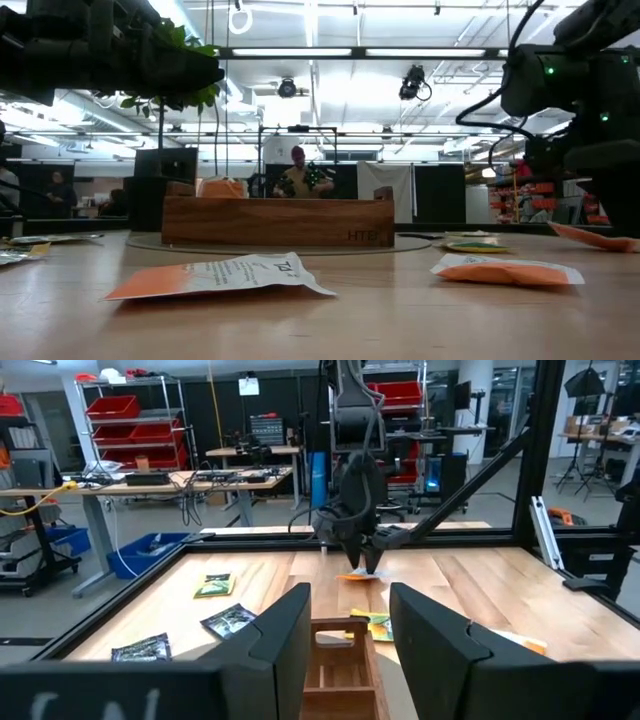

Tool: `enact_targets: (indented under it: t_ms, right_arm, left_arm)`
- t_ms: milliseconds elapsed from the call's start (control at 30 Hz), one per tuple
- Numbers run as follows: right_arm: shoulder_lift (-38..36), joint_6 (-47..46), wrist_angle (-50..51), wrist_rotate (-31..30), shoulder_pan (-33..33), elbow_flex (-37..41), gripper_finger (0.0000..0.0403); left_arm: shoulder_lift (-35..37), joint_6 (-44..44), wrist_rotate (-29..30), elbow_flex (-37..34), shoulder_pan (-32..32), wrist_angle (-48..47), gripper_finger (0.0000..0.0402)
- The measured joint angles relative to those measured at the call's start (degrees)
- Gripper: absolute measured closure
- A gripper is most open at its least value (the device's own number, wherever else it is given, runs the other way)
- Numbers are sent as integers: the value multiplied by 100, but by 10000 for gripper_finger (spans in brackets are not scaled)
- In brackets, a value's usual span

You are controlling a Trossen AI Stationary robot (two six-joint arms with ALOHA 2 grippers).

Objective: Pick & Place Tea
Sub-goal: Put the orange tea bag into the left compartment of the wooden organizer

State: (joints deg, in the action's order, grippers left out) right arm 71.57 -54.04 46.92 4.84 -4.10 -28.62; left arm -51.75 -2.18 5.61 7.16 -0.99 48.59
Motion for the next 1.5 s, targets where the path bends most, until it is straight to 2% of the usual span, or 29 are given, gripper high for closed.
enact_targets:
  t_ms: [233,333,600,667,933,1200,1367,1500]
  right_arm:
    - [-7,215,-102,-72,-2,32,214]
    - [-17,289,-147,-109,0,32,252]
    - [-15,421,-142,-114,0,-7,381]
    - [-1,521,8,-157,0,-92,395]
    - [-2,966,1107,-826,-93,-1035,400]
    - [0,1863,950,-1907,-360,-1871,401]
    - [85,2456,530,-2545,-477,-2088,402]
    - [338,3021,76,-2786,-481,-2146,402]
  left_arm:
    - [0,-2,2,0,0,1,257]
    - [0,0,2,0,0,-5,257]
    - [0,3,2,0,0,-14,257]
    - [0,5,2,0,2,-14,257]
    - [0,356,6,2,2,20,257]
    - [0,1174,6,2,7,76,257]
    - [-4,1550,6,2,7,69,257]
    - [-125,1893,11,38,7,64,257]
